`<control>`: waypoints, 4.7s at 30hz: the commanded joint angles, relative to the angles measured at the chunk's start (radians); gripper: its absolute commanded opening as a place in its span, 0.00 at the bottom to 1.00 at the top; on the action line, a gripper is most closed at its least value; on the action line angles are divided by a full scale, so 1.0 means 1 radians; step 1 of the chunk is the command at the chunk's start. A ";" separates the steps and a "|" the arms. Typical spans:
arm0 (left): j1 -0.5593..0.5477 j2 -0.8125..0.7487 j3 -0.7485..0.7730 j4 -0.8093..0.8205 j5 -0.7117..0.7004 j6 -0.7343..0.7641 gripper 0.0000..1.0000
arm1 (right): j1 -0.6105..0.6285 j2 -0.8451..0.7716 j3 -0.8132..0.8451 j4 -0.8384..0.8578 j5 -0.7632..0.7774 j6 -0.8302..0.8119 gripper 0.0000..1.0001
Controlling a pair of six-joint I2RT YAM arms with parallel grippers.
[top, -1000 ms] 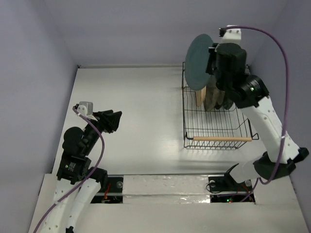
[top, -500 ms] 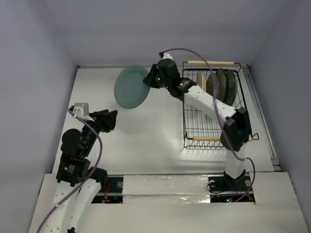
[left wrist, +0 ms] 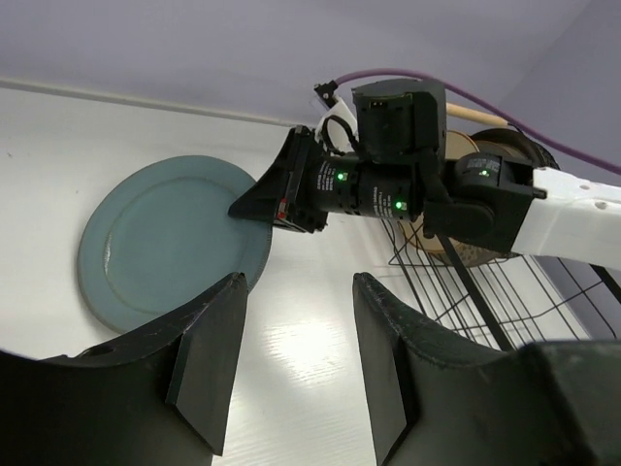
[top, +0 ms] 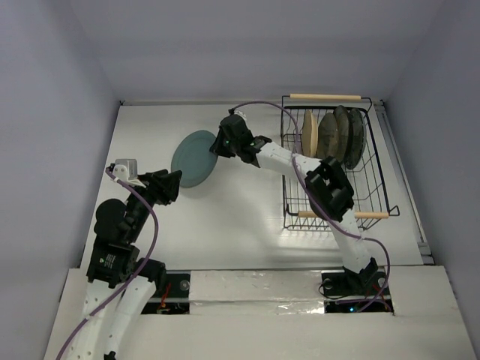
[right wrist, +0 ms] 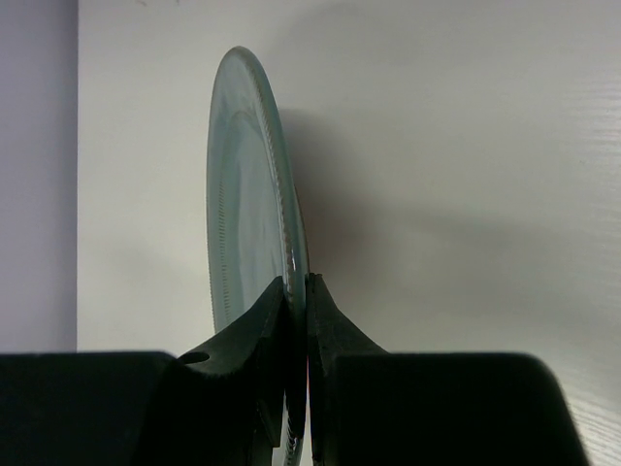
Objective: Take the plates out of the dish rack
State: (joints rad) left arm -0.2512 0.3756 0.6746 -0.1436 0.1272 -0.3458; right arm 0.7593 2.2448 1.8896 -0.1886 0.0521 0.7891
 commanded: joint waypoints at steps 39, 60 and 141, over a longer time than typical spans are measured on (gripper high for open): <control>0.006 -0.004 0.029 0.033 0.038 -0.004 0.45 | 0.043 -0.635 -0.302 -0.130 0.435 -0.306 0.00; 0.006 -0.020 0.028 0.026 0.038 -0.004 0.45 | -0.293 -0.446 -0.086 -0.592 0.703 -0.628 0.70; 0.015 -0.007 0.025 0.036 0.049 -0.005 0.45 | -0.006 -0.251 -0.244 0.419 -0.058 0.211 0.00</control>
State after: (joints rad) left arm -0.2401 0.3573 0.6746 -0.1486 0.1581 -0.3466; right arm 0.7567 2.0258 1.5597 -0.0338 0.0174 0.8837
